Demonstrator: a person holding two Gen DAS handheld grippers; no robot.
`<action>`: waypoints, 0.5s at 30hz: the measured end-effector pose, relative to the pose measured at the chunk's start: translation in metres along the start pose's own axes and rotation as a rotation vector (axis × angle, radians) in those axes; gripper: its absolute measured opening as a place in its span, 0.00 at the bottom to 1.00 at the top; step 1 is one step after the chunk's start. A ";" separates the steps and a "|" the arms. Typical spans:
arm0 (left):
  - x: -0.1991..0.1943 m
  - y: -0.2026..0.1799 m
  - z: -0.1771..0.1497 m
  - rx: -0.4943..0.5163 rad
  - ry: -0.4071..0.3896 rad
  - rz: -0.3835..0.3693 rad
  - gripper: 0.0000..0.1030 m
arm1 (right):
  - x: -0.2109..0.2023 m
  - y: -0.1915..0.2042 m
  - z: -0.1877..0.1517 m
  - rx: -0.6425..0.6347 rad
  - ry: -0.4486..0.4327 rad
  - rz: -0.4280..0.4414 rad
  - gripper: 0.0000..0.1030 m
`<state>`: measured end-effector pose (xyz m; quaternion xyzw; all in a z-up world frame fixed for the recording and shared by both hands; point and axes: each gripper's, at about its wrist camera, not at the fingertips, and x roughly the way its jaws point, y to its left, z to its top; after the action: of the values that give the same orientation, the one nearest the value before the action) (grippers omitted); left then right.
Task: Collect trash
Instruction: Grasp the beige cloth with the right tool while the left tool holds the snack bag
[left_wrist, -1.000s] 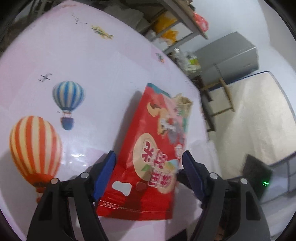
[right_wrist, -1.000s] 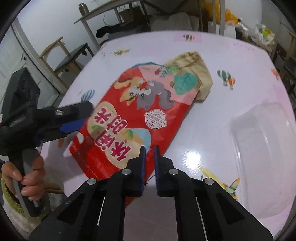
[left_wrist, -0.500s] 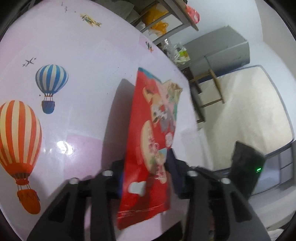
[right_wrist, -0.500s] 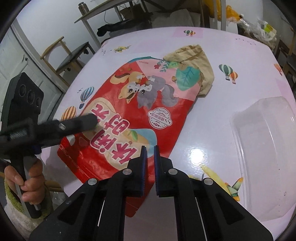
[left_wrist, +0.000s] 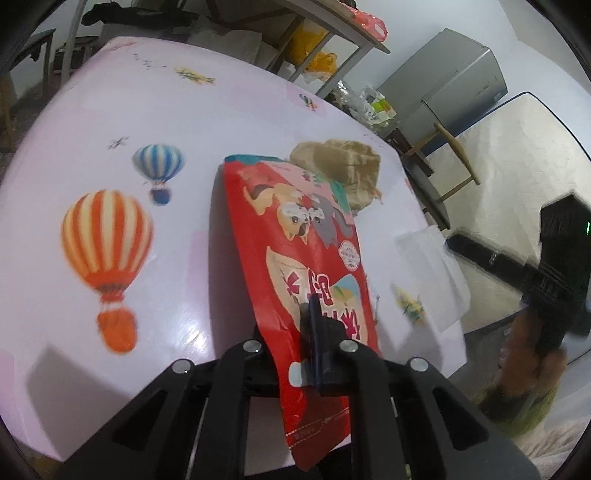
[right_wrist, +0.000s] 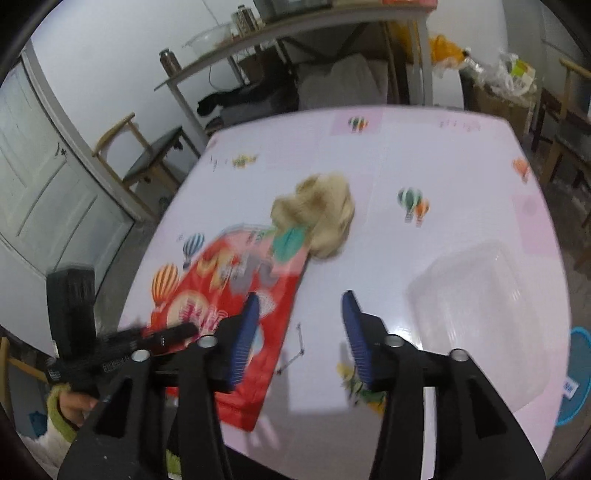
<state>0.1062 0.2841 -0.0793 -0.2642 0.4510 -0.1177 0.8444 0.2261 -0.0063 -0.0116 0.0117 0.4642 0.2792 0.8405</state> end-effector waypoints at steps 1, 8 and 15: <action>0.001 0.000 -0.001 -0.003 -0.001 0.007 0.09 | 0.000 0.000 0.007 0.002 -0.011 -0.016 0.56; -0.001 0.008 -0.013 -0.043 -0.029 0.020 0.09 | 0.043 0.012 0.043 0.015 0.019 -0.074 0.76; -0.007 0.012 -0.015 -0.063 -0.038 0.013 0.09 | 0.088 0.019 0.054 -0.024 0.045 -0.251 0.76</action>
<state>0.0892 0.2919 -0.0884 -0.2897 0.4400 -0.0929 0.8449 0.2964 0.0647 -0.0436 -0.0628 0.4774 0.1774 0.8583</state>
